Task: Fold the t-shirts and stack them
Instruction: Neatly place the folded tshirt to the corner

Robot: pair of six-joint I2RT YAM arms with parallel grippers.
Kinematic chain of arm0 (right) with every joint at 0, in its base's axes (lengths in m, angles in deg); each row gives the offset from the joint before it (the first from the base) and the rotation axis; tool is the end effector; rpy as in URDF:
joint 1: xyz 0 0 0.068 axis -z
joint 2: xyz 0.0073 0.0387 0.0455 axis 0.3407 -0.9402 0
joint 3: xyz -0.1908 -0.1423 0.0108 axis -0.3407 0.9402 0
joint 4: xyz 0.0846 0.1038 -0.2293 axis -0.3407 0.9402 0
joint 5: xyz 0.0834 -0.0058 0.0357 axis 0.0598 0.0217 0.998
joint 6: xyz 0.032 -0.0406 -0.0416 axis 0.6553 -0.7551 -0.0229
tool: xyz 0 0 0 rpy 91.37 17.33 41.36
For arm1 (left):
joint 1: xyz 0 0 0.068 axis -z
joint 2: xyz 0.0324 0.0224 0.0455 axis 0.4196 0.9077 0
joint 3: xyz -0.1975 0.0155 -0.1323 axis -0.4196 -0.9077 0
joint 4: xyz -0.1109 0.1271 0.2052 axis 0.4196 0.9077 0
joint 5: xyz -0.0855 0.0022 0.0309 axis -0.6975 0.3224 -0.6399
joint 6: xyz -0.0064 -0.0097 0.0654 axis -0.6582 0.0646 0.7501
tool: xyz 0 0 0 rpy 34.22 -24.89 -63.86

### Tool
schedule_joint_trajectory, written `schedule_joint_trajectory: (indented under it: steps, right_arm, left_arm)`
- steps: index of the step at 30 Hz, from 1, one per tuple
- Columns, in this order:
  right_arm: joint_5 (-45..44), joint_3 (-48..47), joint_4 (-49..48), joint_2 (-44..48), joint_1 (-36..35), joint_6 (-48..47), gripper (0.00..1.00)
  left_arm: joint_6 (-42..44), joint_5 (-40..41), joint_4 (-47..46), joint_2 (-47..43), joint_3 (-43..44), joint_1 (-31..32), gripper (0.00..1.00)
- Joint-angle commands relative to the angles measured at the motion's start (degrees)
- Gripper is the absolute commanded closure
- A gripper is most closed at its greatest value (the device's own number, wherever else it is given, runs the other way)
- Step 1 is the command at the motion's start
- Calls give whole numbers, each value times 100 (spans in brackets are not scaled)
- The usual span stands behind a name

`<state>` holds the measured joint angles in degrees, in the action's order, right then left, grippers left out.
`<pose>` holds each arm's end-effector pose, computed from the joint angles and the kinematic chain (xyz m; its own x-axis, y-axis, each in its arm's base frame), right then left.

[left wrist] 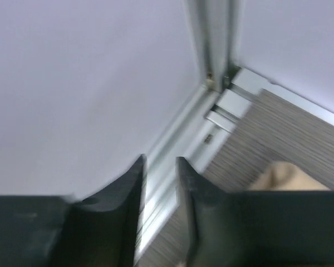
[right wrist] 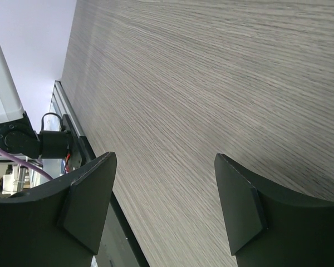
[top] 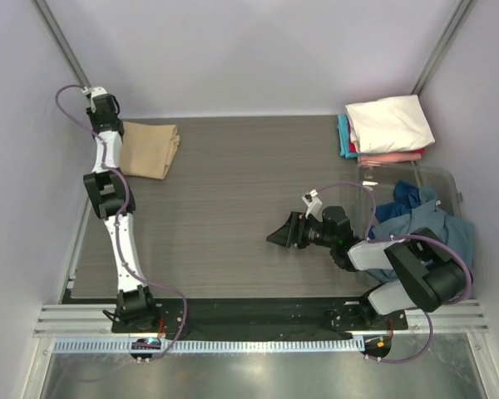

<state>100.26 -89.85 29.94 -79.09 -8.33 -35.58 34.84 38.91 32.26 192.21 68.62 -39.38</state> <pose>0.2098 0.1437 0.0893 -0.7965 0.2016 -0.5700 -0.4067 0.5189 0.7519 0.5696 0.1722 0.1651 -0.4145 -0.1239 -0.9016 -0.6186 0.7650 0.1793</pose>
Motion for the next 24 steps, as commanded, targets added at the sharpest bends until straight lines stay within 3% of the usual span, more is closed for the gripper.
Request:
schedule_joint_trajectory:
  steps: [1,4,7,16,24]
  right_arm:
    - [84,-80,-518,-90,39,47,23]
    - [92,-62,-545,-82,39,47,22]
    - [92,-53,-571,-73,39,38,22]
    - [84,52,-633,50,39,29,21]
    - [66,175,-791,173,39,47,21]
  left_arm:
    - [-50,257,-432,-383,-28,-55,61]
    - [-85,73,-441,-1155,-721,50,36]
    - [-434,-129,-502,-1929,-1521,200,29]
    - [-2140,-937,-195,-3573,-3657,332,29]
    - [-2976,-2493,-160,-3346,-4397,332,35]
